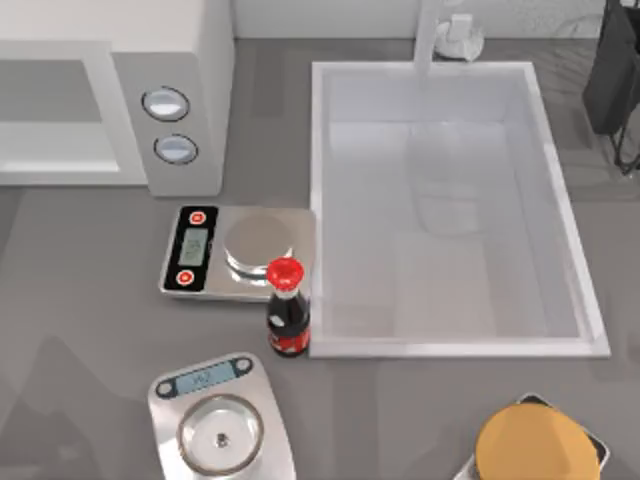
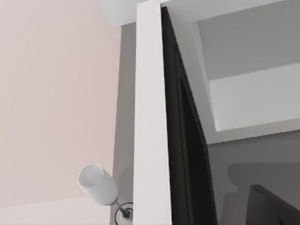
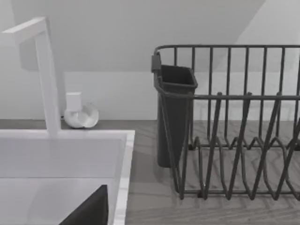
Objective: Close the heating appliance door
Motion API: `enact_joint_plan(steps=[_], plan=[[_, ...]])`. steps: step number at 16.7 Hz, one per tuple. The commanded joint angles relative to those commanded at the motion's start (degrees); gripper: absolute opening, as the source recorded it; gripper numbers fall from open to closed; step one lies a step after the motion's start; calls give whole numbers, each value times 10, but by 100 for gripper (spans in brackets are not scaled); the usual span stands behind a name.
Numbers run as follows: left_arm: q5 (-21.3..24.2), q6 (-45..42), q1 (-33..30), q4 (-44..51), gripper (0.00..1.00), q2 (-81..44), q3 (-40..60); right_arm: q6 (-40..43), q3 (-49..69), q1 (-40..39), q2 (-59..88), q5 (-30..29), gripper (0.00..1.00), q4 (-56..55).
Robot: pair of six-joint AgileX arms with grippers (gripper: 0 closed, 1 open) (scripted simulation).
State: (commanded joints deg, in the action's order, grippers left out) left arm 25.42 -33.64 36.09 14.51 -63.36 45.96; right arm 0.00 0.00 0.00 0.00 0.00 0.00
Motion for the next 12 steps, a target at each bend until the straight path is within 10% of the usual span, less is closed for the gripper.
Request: enact_joint_plan(steps=[12], plan=[[131,-194,242,294,0,-377,342,0,0,0,0,0,100,0]])
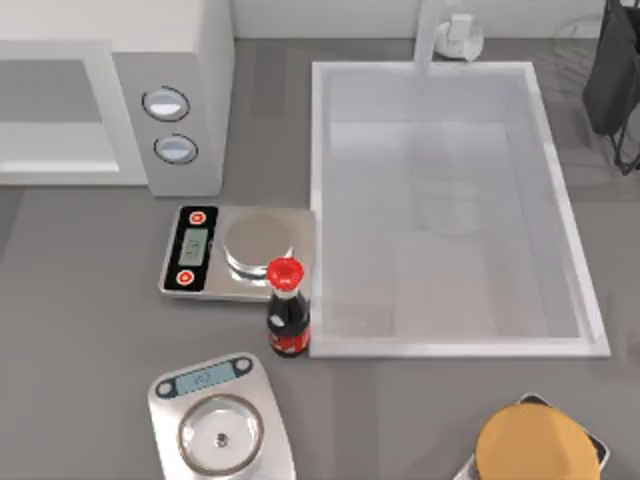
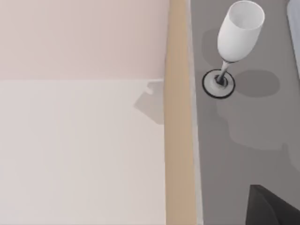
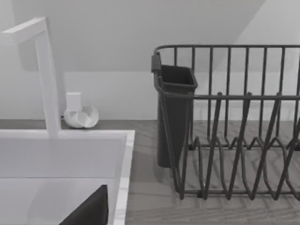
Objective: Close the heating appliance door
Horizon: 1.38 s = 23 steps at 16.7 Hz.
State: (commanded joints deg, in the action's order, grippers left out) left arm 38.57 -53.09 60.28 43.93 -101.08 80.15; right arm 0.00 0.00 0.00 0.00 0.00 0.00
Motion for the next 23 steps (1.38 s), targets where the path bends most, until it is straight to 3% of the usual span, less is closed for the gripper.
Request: enact_joint_plan(steps=[7,15,23], plan=[[-1,0,-2,-24,0,-7,-21,0,0,0,0,0,100,0],[1,-3,1,-213,0,-66,-147,0,0,0,0,0,100,0],[-9,21,-23,-240,0,-27,-193,0,0,0,0,0,100,0]])
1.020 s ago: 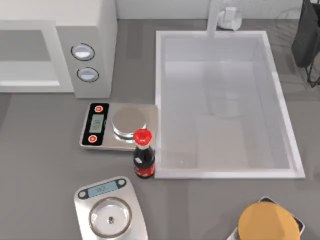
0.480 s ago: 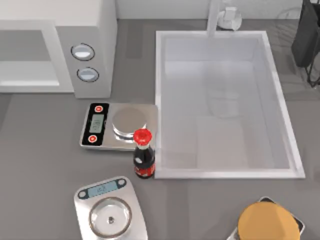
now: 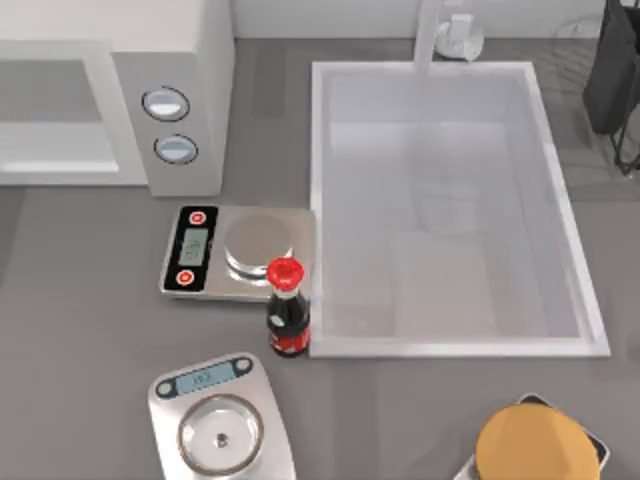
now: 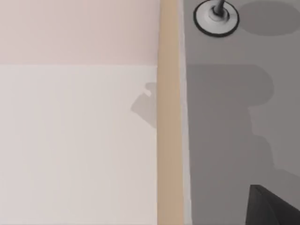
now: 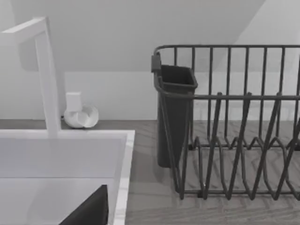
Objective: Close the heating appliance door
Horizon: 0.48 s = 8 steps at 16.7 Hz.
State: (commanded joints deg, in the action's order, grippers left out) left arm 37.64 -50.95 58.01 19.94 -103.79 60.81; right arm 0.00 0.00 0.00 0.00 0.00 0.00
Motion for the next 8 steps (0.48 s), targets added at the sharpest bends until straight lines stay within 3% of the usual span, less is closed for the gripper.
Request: enact_joint_plan(steps=[5,8], plan=[[-28,63,-57,-63,0,105,-142,0,0,0,0,0,100,0],[-37,85,-76,-84,0,139,-178,0,0,0,0,0,100,0]])
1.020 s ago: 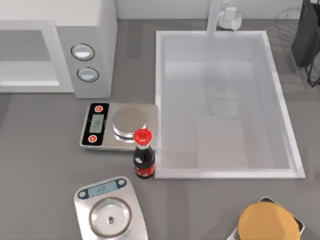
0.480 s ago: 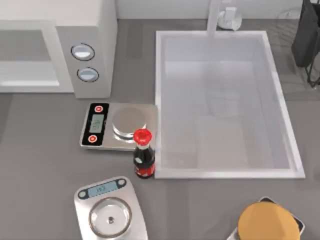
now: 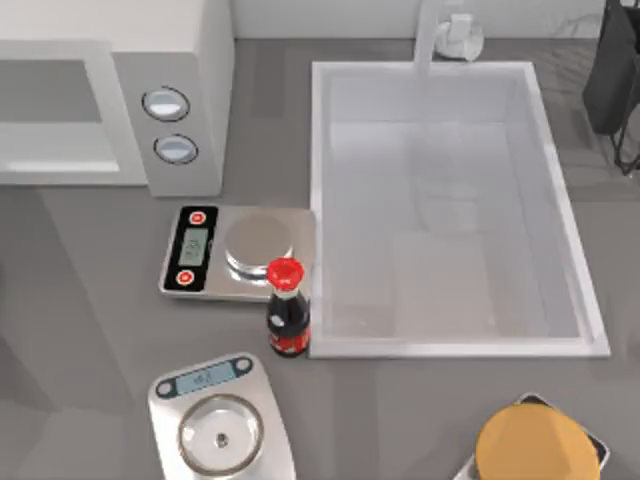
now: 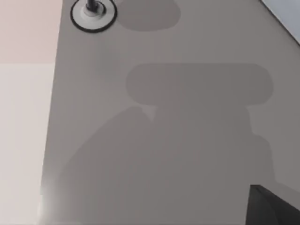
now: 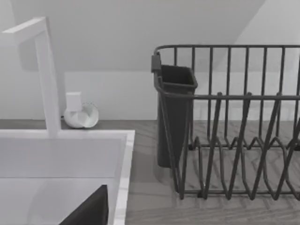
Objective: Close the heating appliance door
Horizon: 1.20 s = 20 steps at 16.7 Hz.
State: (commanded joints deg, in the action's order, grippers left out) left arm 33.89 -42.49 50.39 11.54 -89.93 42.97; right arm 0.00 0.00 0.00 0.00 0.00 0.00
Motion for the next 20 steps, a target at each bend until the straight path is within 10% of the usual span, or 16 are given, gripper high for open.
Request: enact_joint_plan(steps=[20], plan=[[-105,173,-178,-59,0,180,-163,0,0,0,0,0,100,0]])
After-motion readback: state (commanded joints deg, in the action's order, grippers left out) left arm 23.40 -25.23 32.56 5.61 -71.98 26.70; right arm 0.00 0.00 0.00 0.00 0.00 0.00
